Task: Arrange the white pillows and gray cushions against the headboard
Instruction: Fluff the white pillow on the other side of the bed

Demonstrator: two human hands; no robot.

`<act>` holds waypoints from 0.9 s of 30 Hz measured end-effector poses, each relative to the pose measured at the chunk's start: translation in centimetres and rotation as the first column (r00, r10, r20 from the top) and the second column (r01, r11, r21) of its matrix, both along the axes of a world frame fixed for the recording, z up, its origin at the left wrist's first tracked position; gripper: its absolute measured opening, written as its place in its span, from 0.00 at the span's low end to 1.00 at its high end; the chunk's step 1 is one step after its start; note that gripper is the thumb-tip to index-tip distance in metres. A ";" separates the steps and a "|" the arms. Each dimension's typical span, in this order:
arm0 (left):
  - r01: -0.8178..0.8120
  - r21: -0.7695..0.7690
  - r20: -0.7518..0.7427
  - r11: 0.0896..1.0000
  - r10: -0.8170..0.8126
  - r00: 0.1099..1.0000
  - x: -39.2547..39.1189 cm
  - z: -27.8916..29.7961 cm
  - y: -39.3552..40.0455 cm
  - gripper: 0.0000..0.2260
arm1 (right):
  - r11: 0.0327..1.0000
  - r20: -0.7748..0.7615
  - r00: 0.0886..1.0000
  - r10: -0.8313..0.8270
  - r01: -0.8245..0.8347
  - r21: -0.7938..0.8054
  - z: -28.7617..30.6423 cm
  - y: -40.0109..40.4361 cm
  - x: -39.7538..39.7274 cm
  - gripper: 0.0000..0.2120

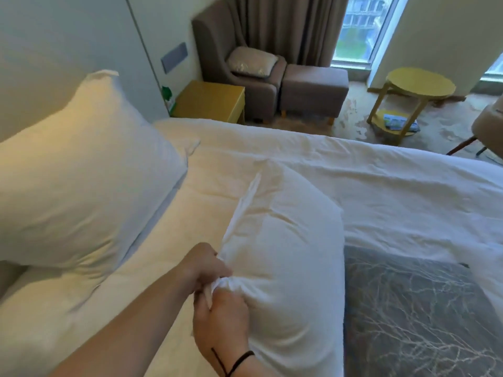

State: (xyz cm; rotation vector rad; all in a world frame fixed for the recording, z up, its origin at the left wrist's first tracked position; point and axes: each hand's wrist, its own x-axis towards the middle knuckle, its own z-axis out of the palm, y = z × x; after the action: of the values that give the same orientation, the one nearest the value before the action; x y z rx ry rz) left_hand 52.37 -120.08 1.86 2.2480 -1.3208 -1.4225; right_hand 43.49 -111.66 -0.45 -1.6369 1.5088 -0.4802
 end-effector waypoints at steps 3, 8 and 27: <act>0.145 -0.061 0.178 0.988 -0.132 0.975 7.1 1.4 2.4 0.10 | 0.988 0.038 0.999 0.029 -0.034 0.154 1.4 2.4 6.5 0.19; 0.264 -0.190 0.341 0.946 -0.188 0.921 16.5 3.7 3.3 0.10 | 0.948 0.195 0.981 -0.012 -0.051 0.313 3.9 3.1 15.2 0.28; 0.191 -0.143 0.087 0.971 -0.180 0.980 25.3 -2.5 15.5 0.09 | 0.581 -0.662 0.400 0.634 -0.811 0.067 -3.4 -11.6 7.1 0.48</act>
State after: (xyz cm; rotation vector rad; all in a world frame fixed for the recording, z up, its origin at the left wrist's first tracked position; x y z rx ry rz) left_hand 77.67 -104.53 -0.59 2.1458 -1.6420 -1.2563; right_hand 50.57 -123.22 -3.86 -2.6567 0.9333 0.4601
